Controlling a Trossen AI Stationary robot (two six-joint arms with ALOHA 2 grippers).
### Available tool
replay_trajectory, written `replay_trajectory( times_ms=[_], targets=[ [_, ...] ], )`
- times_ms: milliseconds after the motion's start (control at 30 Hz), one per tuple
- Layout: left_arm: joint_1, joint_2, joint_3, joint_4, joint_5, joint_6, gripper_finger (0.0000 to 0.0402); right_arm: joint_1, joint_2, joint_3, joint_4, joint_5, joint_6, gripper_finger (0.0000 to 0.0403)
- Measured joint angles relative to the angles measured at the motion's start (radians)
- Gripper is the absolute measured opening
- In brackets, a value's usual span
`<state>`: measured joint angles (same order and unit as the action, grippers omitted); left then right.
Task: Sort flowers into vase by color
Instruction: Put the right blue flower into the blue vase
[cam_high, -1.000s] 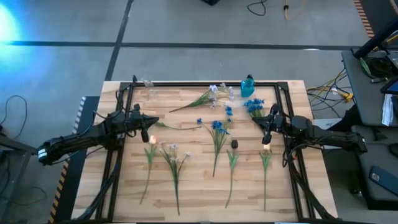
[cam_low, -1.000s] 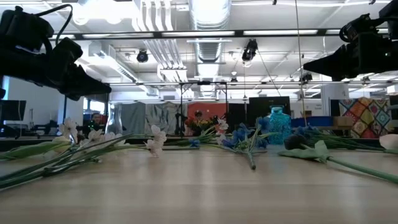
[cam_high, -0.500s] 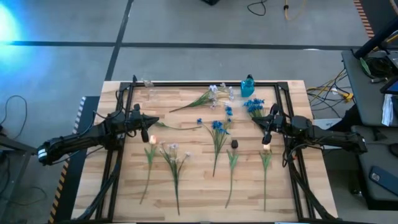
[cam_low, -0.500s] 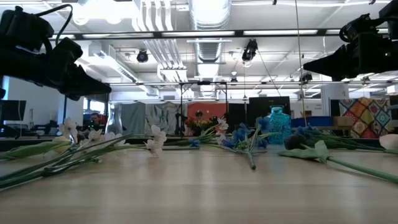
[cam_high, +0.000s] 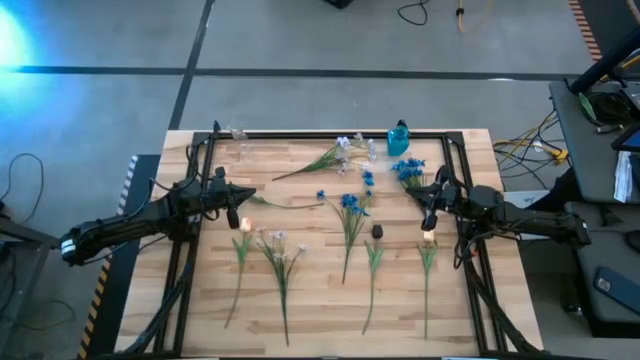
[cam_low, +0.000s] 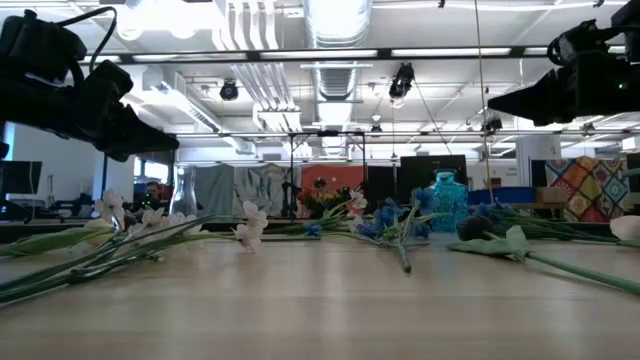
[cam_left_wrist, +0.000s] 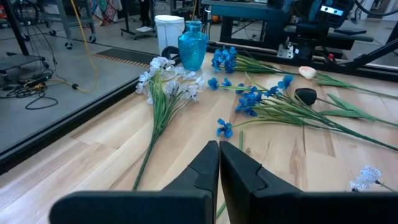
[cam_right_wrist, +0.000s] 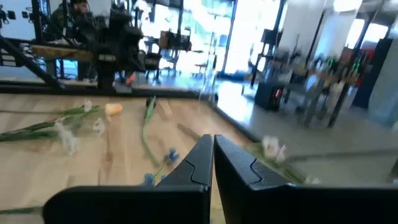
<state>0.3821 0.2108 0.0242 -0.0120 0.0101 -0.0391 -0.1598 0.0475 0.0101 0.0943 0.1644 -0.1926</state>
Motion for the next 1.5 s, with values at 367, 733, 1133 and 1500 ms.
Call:
replay_trajectory(
  times_ms=[367, 733, 1133, 1500],
  targets=[
    [0.000, 0.000, 0.000, 0.000, 0.000, 0.000, 0.0000, 0.000, 0.078, 0.065, -0.095, 0.082, 0.171, 0.0009],
    [0.000, 0.000, 0.000, 0.000, 0.000, 0.000, 0.0000, -0.001, 0.409, 0.290, -0.456, 0.230, 0.500, 0.0009],
    [0.000, 0.000, 0.000, 0.000, 0.000, 0.000, 0.0000, -0.089, 0.751, 0.576, -0.801, 0.206, 0.597, 0.0009],
    [0.000, 0.000, 0.000, 0.000, 0.000, 0.000, 0.0000, -0.241, 0.856, 0.602, -0.925, -0.060, 0.578, 0.0009]
  ],
)
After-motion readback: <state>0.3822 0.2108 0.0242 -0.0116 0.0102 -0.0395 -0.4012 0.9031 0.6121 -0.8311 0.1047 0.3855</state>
